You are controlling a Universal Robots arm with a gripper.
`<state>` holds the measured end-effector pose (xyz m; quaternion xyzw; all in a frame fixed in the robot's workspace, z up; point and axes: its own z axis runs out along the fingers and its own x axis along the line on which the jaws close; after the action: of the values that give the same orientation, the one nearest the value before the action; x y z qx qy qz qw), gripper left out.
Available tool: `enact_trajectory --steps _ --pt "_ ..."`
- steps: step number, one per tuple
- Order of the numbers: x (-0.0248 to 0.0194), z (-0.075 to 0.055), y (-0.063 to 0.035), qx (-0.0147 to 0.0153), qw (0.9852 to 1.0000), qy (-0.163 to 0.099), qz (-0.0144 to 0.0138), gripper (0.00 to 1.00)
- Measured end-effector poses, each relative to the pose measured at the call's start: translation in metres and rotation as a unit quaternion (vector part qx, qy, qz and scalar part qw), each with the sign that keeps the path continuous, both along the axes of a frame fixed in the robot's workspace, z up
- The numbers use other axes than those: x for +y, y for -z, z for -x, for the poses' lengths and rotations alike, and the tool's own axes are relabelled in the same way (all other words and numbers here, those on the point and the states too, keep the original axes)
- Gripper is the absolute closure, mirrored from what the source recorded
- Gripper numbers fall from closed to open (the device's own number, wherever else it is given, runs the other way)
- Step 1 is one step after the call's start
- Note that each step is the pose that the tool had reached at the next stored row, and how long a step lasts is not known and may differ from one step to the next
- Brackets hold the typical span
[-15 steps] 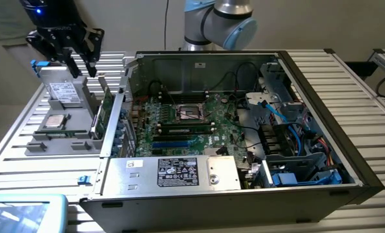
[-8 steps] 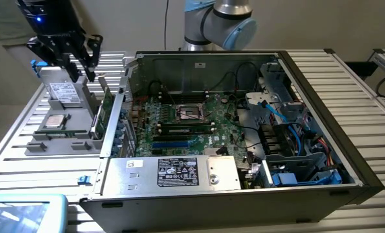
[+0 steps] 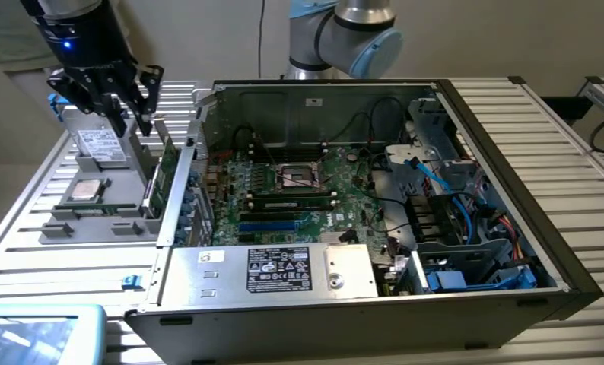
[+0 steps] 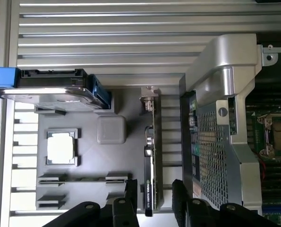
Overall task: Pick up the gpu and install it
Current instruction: 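Pick up the gpu and move the gpu toward the slot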
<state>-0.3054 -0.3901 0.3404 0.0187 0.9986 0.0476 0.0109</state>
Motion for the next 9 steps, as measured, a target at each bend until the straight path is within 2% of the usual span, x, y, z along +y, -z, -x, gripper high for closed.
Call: enact_trajectory --steps 3,6,9 --pt "0.0 0.0 0.0054 0.0 1.0 0.0 -0.0001 0.56" --pt "0.0 0.0 0.008 0.0051 1.0 0.0 0.0 0.56" --pt "0.0 0.001 0.0134 0.0052 1.0 0.0 0.0 0.56"
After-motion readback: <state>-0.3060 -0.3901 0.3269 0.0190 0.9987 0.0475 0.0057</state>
